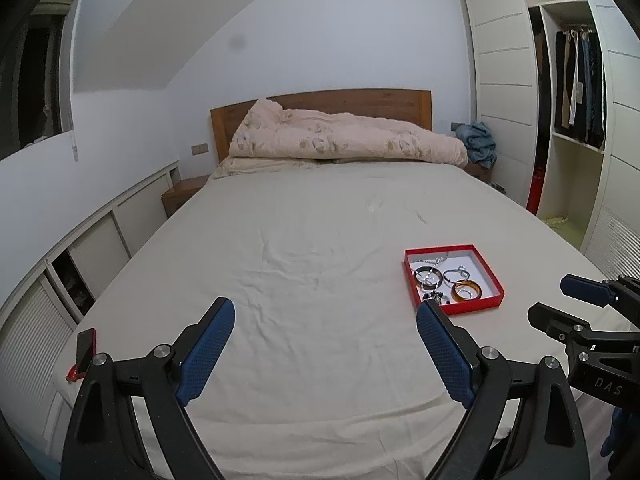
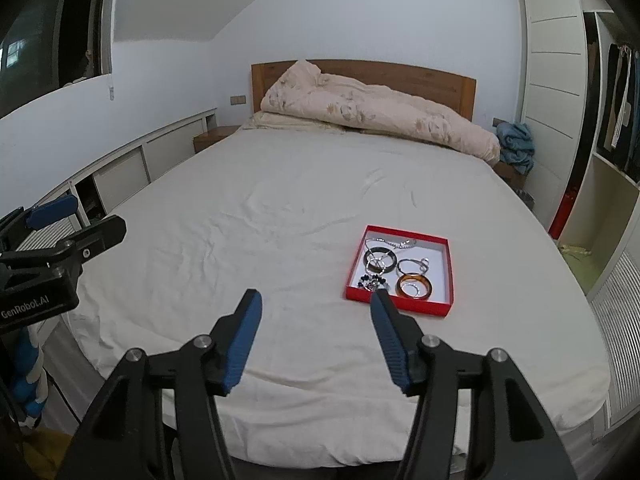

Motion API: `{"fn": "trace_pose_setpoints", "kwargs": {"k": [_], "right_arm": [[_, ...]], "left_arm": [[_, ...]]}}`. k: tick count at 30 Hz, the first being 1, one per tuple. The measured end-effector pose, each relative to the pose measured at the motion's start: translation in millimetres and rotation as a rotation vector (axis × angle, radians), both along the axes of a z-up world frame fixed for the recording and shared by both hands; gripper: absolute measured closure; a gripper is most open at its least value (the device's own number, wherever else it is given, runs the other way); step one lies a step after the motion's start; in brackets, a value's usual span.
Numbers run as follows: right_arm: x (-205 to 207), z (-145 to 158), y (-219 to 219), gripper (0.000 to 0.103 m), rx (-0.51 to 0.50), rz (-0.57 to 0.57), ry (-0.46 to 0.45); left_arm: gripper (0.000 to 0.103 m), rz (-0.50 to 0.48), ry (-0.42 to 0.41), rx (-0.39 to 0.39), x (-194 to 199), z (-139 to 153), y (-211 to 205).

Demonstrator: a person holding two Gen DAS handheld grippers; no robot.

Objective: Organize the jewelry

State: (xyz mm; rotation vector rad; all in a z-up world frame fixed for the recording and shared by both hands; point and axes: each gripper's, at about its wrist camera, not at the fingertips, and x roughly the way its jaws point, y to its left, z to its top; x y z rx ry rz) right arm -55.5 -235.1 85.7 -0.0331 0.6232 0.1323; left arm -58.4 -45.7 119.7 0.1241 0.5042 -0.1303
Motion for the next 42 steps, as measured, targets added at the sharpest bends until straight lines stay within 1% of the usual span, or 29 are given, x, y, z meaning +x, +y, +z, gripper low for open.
{"fn": "trace_pose_setpoints", "kwargs": {"k": [17, 26, 33, 42], "right_arm": [[-20.3, 11.8, 5.2, 0.047, -0.023, 0.001, -0.053], [-29.6, 17.3, 6.6, 0.045, -0.027, -0.005, -0.084], [-31.8, 19.1, 5.3, 0.043, -0.03, -0.002, -0.091], [-31.9, 17.4, 6.3, 0.043, -0.029, 0.002, -0.091]], "left_arm": [[0.011, 0.006, -0.051, -0.017, -18.3, 7.7, 2.0], [0.009, 0.011, -0.071, -0.031, -26.5, 12.0, 3.2], [0.006, 0.012, -0.082, -0.039, -30.7, 14.7, 4.2], [0.005, 0.013, -0.084, -0.045, -32.1, 15.1, 2.4]]}}
